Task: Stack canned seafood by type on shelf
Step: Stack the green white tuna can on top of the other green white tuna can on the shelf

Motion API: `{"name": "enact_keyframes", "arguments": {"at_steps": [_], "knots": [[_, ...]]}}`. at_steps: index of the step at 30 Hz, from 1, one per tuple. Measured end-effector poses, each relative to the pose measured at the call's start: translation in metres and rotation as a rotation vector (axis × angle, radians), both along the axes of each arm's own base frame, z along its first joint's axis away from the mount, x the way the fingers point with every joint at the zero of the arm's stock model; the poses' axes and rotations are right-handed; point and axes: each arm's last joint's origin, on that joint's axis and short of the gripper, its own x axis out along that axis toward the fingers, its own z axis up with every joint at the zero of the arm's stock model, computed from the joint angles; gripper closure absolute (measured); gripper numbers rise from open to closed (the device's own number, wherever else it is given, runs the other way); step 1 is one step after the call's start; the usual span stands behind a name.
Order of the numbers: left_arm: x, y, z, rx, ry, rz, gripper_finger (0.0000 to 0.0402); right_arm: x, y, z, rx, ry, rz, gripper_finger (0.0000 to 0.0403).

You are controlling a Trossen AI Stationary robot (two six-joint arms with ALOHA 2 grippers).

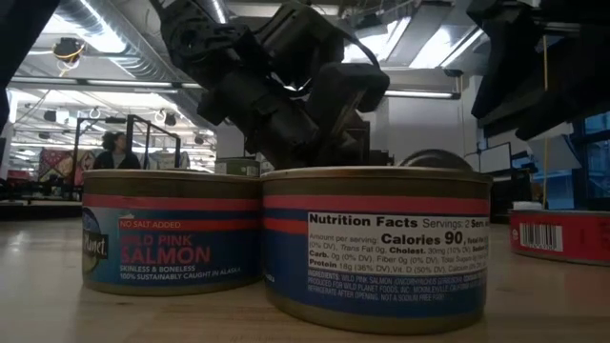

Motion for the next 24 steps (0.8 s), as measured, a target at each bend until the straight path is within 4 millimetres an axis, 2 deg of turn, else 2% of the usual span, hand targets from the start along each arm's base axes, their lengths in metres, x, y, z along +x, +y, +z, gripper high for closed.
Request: {"name": "enact_keyframes", "arguments": {"at_steps": [6, 13, 19, 24], "knots": [[0.000, 0.000, 0.001, 0.001, -0.005, -0.006, 0.0401, 0.012, -0.018, 0.000, 0.038, -0.015, -0.115, 0.0176], [0.000, 0.000, 0.001, 0.012, -0.010, -0.019, 0.0401, 0.028, -0.043, -0.002, 0.149, 0.062, -0.183, 0.0176], [0.000, 0.000, 0.001, 0.013, -0.011, -0.021, 0.0401, 0.038, -0.064, -0.003, 0.184, 0.116, -0.192, 0.0176], [0.000, -0.001, 0.001, 0.021, -0.016, -0.047, 0.0401, 0.043, -0.078, -0.004, 0.284, 0.183, -0.189, 0.0176]]}}
